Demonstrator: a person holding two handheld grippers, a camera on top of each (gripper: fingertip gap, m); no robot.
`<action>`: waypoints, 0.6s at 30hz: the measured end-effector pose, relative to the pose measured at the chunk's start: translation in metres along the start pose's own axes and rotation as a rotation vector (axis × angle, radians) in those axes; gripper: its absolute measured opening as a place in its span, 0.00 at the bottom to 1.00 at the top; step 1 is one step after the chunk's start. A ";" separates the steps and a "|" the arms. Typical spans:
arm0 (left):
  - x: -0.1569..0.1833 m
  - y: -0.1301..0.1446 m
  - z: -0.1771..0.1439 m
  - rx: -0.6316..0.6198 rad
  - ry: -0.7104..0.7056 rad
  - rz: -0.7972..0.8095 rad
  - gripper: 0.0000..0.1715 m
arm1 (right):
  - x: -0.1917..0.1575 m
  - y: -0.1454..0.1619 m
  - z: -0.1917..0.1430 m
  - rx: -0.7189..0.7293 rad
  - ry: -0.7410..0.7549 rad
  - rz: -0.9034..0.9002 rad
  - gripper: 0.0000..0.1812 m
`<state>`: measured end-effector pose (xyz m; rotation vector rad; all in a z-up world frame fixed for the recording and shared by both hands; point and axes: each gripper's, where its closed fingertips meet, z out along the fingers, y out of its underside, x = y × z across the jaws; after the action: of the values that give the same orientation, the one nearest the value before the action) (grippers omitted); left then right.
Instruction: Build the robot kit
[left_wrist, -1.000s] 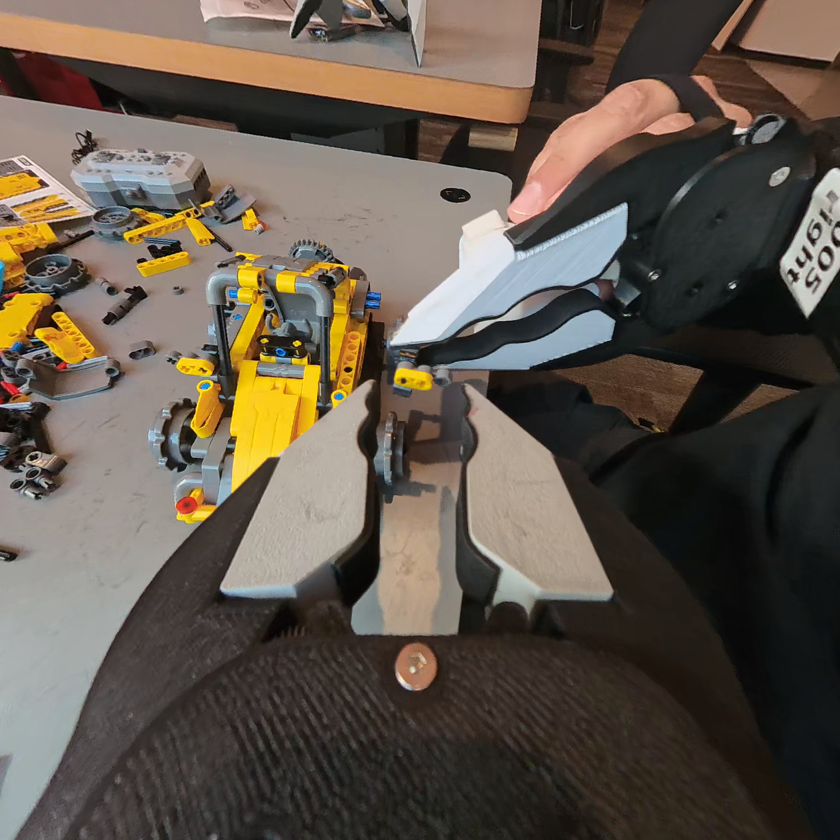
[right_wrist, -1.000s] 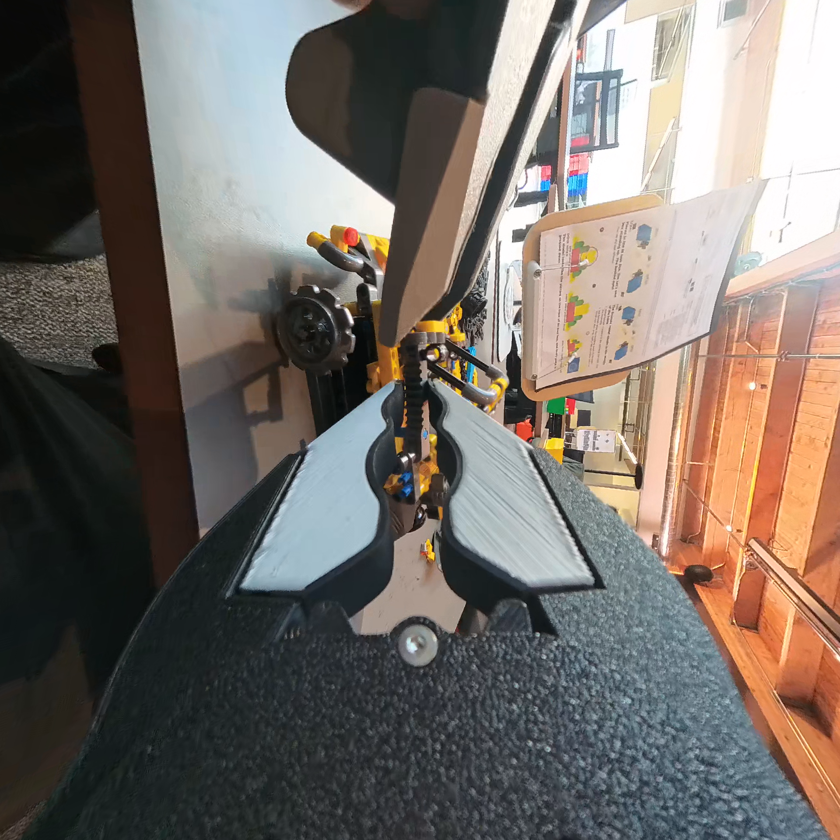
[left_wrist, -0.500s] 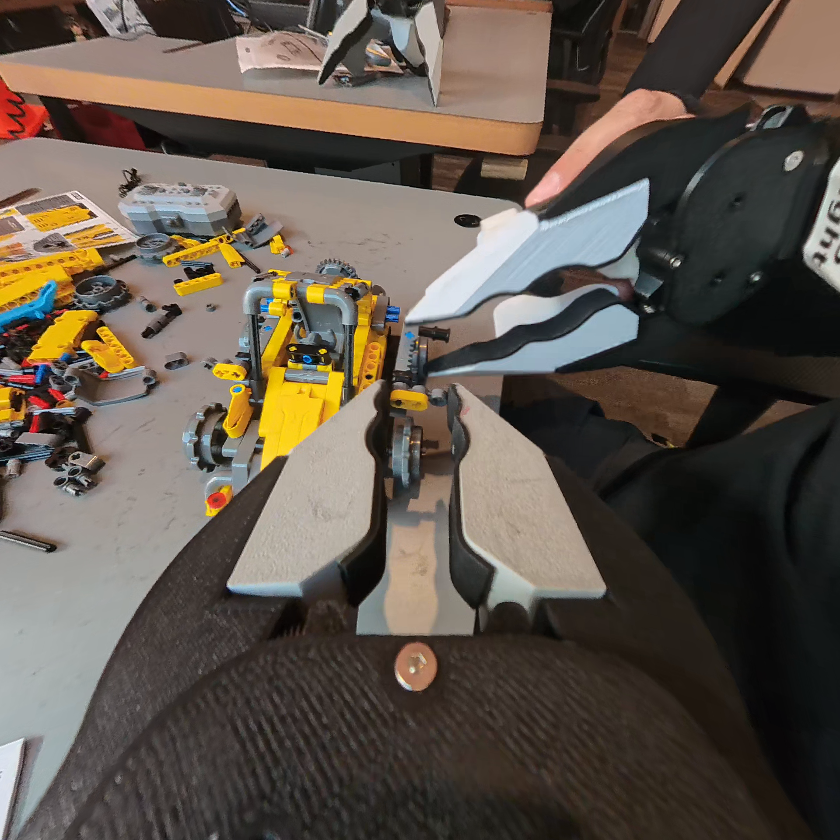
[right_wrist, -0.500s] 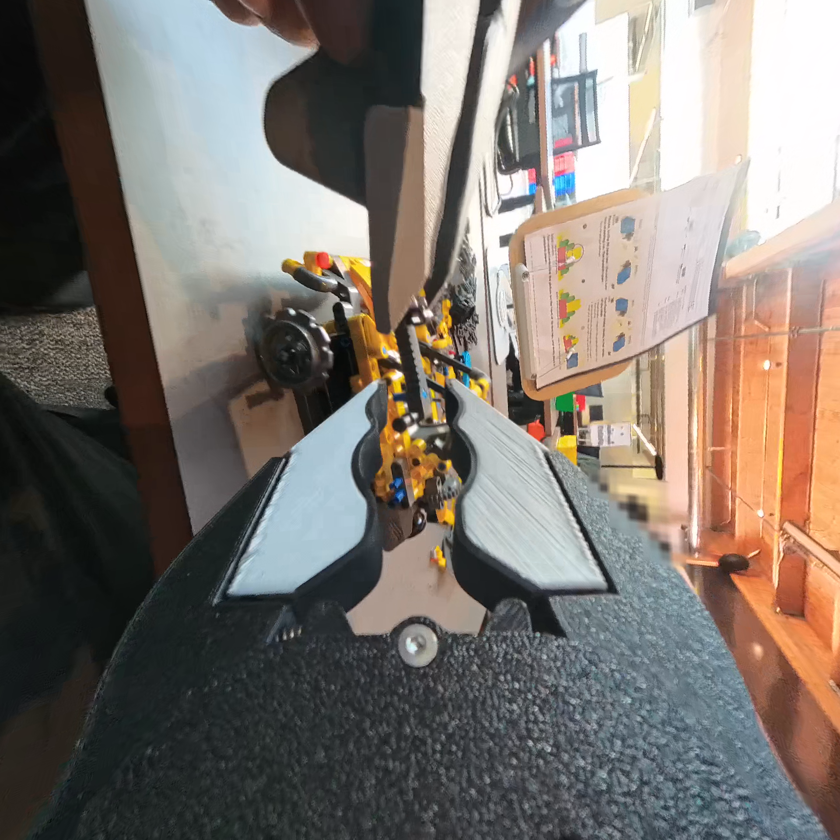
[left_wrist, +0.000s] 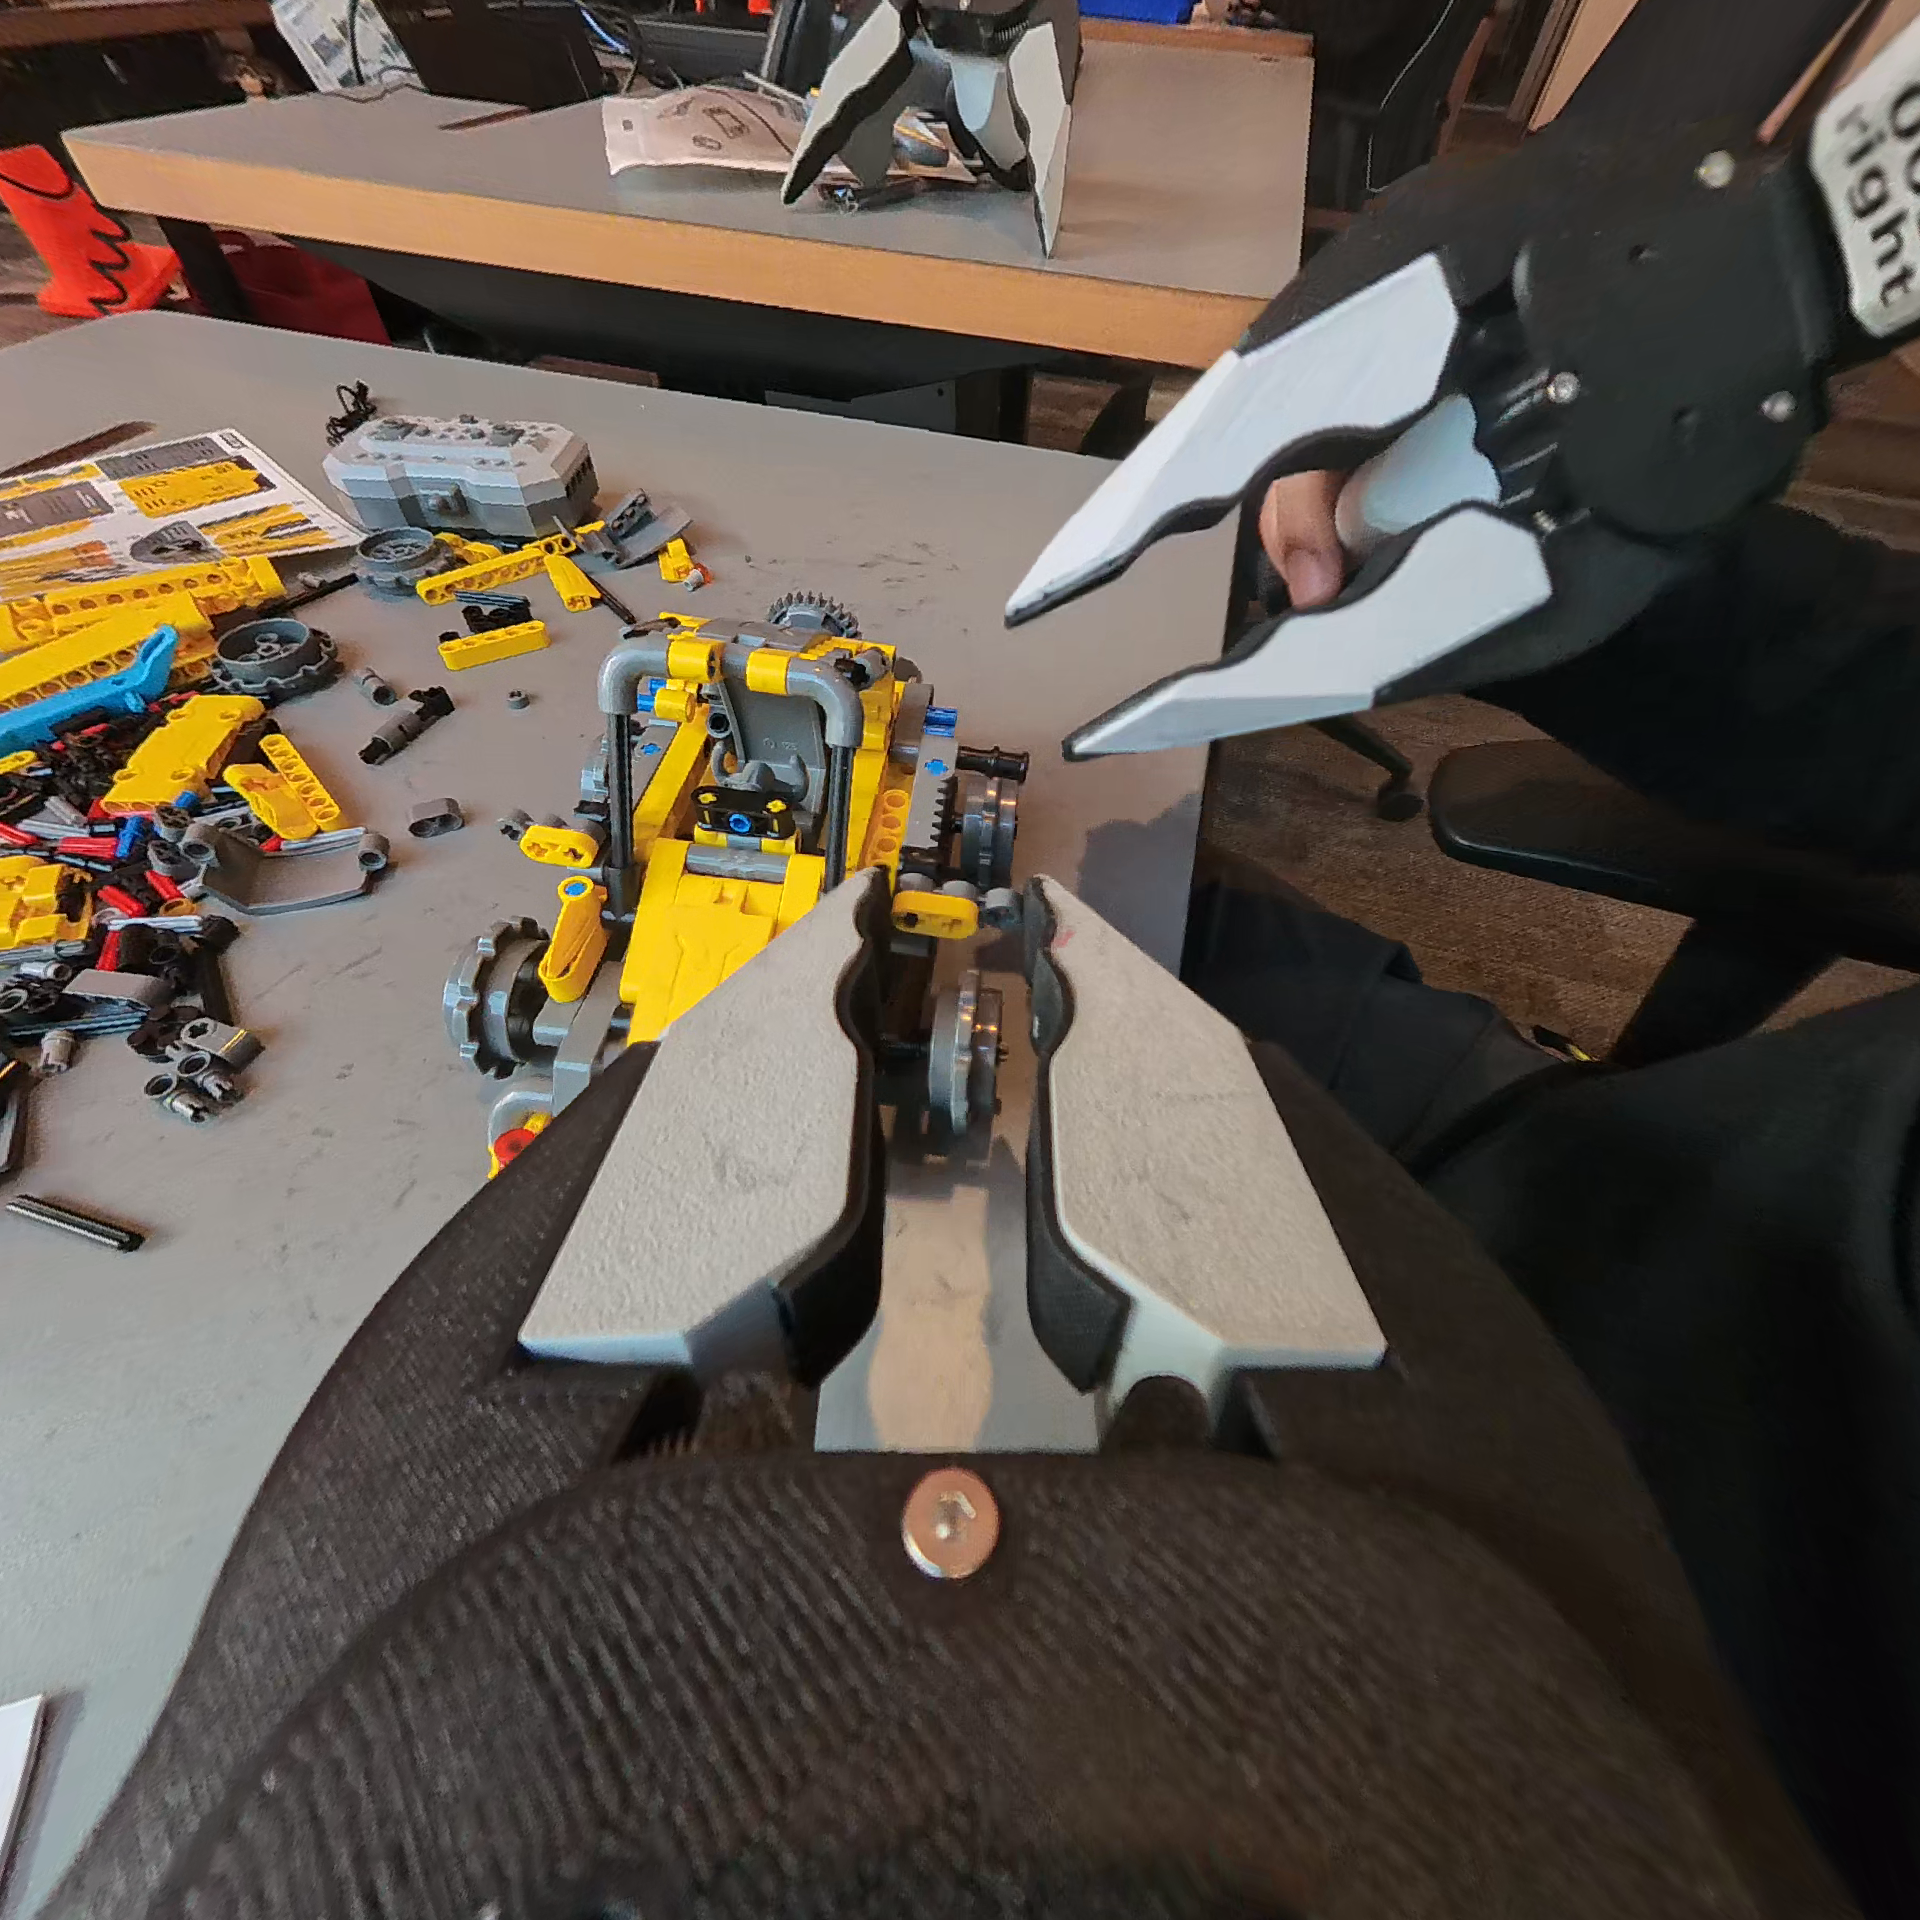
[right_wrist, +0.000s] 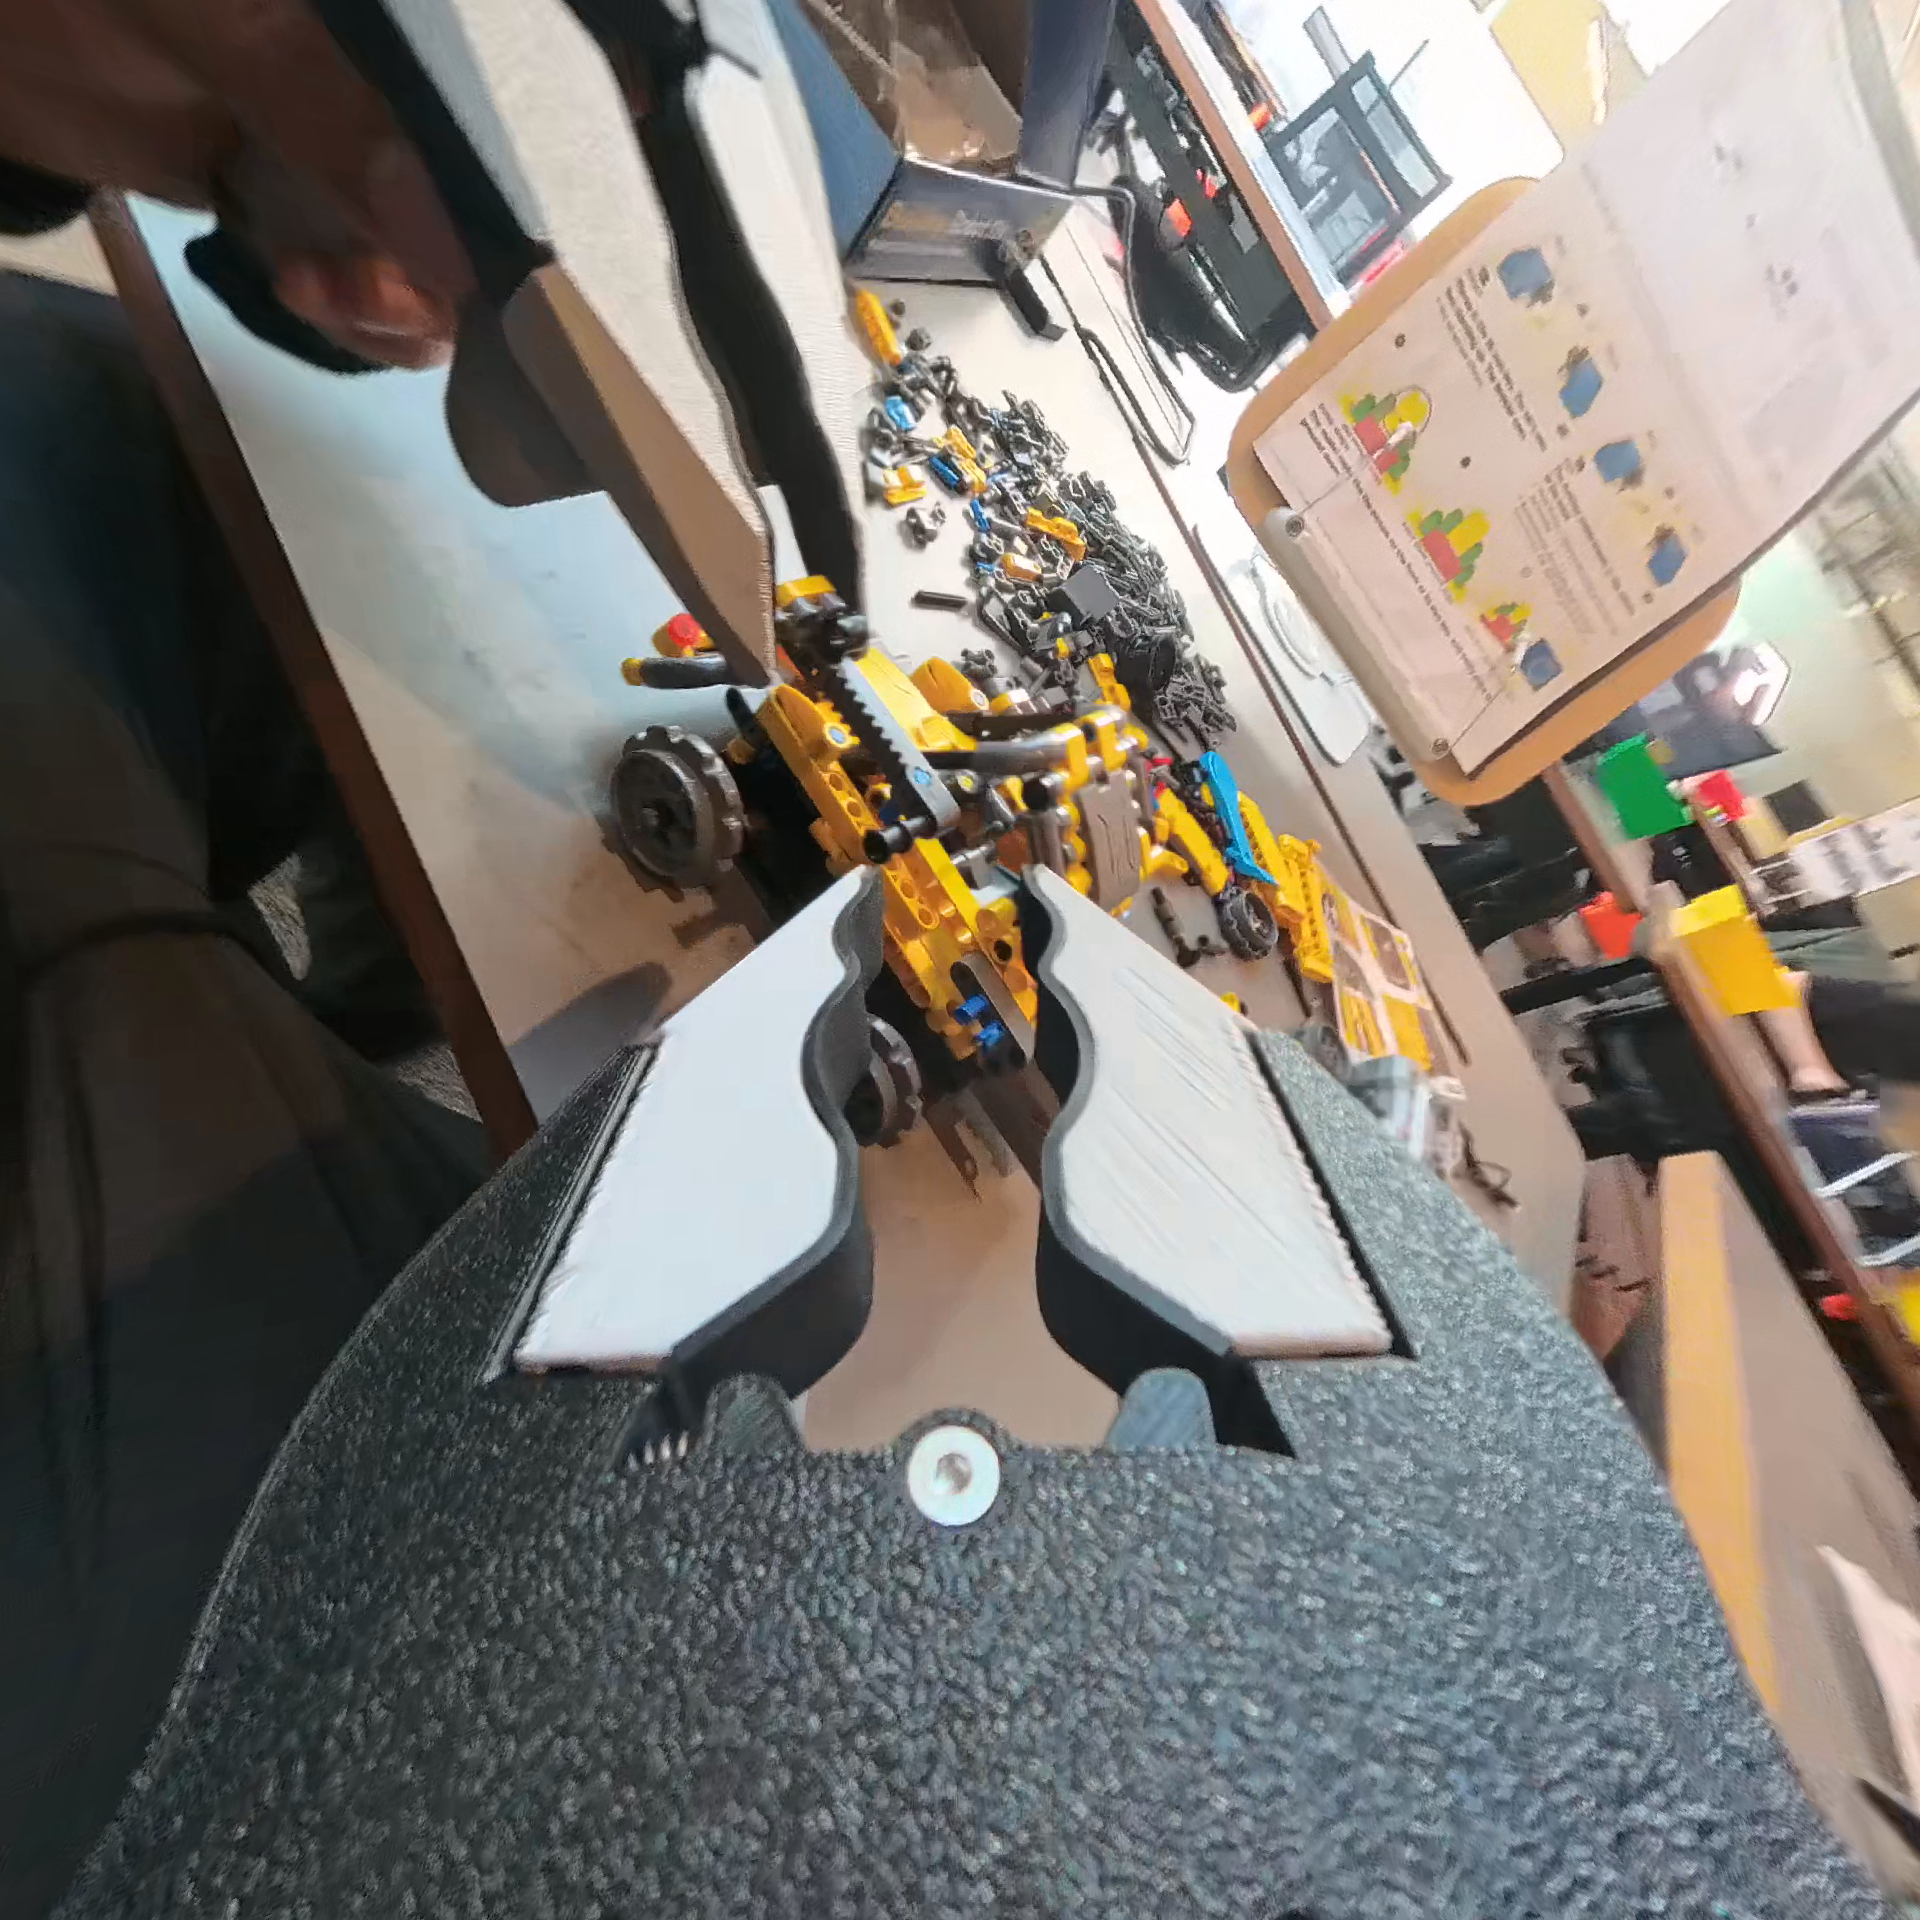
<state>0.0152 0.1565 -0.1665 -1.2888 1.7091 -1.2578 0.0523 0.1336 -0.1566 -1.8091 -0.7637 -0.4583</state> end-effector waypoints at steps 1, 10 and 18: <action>-0.001 -0.001 0.001 0.000 -0.002 -0.004 0.13 | 0.004 0.002 -0.001 0.008 -0.003 0.034 0.14; -0.002 -0.006 0.016 -0.019 0.006 0.009 0.13 | 0.007 0.003 0.001 0.018 -0.048 0.081 0.13; -0.003 0.000 0.023 -0.047 -0.027 0.055 0.13 | 0.000 0.013 0.013 -0.069 -0.018 -0.033 0.11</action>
<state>0.0369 0.1517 -0.1743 -1.2717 1.7528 -1.1697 0.0604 0.1433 -0.1701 -1.8691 -0.7995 -0.4957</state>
